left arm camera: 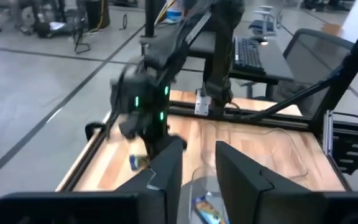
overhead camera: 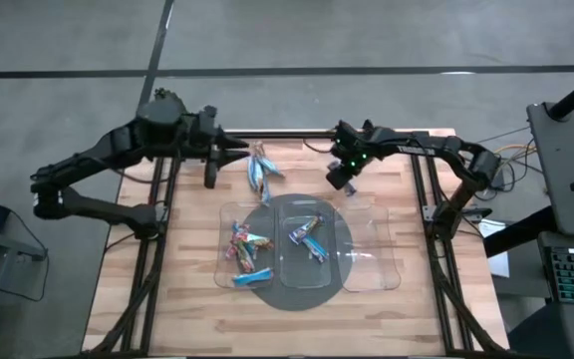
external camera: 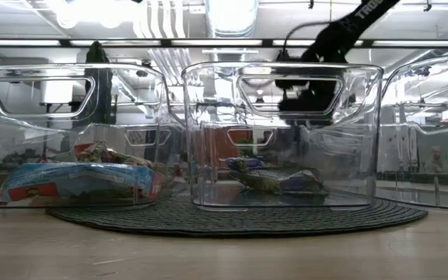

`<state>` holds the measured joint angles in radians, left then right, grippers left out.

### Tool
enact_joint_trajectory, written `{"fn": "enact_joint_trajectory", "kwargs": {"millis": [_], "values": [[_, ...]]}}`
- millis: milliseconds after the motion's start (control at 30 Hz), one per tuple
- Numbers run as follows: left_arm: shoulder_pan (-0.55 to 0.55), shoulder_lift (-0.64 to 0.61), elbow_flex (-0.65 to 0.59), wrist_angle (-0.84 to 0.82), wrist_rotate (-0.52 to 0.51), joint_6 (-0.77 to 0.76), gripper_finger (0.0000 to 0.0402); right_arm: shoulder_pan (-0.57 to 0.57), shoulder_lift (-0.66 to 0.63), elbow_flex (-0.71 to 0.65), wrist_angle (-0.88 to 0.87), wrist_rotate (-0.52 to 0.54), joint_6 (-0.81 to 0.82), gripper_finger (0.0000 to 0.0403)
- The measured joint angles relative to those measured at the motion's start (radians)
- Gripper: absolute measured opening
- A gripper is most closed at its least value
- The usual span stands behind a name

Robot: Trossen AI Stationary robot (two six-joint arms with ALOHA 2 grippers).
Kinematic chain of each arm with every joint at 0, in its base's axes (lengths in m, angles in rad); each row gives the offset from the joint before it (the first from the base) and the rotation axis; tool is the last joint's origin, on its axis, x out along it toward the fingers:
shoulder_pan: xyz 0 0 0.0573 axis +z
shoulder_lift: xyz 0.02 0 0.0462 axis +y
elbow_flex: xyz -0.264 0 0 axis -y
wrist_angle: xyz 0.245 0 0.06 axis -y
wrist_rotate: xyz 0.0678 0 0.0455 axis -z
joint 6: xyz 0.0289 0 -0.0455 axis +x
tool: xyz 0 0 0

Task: Pick and place Granola Bars by type
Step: Put the blue granola bar into the middle transparent bin

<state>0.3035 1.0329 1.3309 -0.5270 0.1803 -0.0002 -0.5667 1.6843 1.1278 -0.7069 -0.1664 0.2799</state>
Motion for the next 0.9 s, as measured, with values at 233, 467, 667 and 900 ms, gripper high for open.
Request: {"fn": "enact_joint_trajectory", "kwargs": {"millis": [233,467,667,900], "values": [[0.003,-0.108,-0.086,0.003,-0.037,-0.029,0.0005,0.040,-0.065,0.182,-0.017,-0.081,-0.012,0.0023],[0.004,-0.184,-0.093,-0.040,-0.137,-0.009,0.0000,0.193,-0.107,0.346,-0.067,-0.104,-0.011,0.0023],[0.005,-0.236,-0.093,-0.103,-0.184,-0.008,0.0000,0.371,-0.107,0.403,-0.073,-0.095,0.040,0.0023],[0.005,-0.257,-0.093,-0.128,-0.190,-0.008,0.0000,0.543,-0.085,0.375,-0.061,-0.039,0.137,0.0023]]}}
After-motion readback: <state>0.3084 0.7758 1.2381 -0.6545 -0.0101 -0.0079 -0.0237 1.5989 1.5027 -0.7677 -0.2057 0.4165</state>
